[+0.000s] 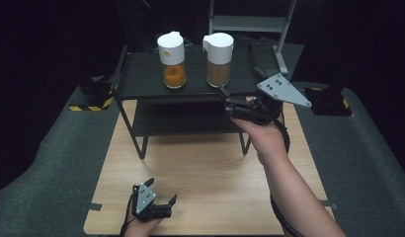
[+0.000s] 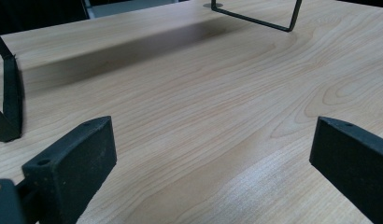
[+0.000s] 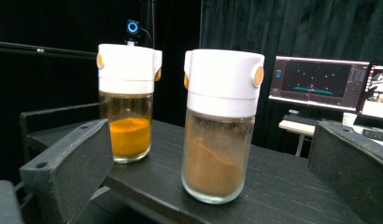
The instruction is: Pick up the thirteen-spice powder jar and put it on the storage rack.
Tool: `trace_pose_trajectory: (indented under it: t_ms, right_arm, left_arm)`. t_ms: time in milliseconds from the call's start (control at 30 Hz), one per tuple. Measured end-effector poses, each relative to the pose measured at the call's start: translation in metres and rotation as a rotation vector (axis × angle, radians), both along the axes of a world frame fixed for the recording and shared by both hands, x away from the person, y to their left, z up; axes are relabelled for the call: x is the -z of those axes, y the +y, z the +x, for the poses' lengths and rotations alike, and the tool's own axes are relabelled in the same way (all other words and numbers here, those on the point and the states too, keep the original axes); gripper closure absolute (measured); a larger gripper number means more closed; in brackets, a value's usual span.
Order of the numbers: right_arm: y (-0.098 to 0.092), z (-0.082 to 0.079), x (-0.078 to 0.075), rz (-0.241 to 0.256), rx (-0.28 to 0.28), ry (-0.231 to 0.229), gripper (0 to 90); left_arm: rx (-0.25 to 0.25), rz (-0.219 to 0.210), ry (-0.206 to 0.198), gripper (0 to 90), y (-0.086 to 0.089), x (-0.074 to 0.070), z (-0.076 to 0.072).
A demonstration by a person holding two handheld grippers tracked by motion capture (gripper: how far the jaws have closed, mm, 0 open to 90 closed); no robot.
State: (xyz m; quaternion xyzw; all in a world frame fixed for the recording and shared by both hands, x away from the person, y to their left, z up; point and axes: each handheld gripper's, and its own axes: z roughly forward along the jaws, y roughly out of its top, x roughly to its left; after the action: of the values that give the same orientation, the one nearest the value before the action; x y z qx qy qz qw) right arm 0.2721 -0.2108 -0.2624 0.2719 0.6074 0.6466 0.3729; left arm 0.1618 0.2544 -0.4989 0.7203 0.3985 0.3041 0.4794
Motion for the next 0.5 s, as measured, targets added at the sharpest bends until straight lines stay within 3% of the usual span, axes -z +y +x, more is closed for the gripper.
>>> trace_pose_trajectory:
  t_ms: [200,500]
  right_arm:
    - [-0.005,-0.009,0.01,-0.031,0.002,-0.005,0.0]
    - [-0.018,-0.026,0.037,-0.073,-0.008,-0.019,0.0]
  left_arm:
    - [0.002,0.007,-0.002,0.9,-0.001,0.0,0.0]
    - [0.007,0.02,-0.009,0.9,-0.002,0.0,-0.001]
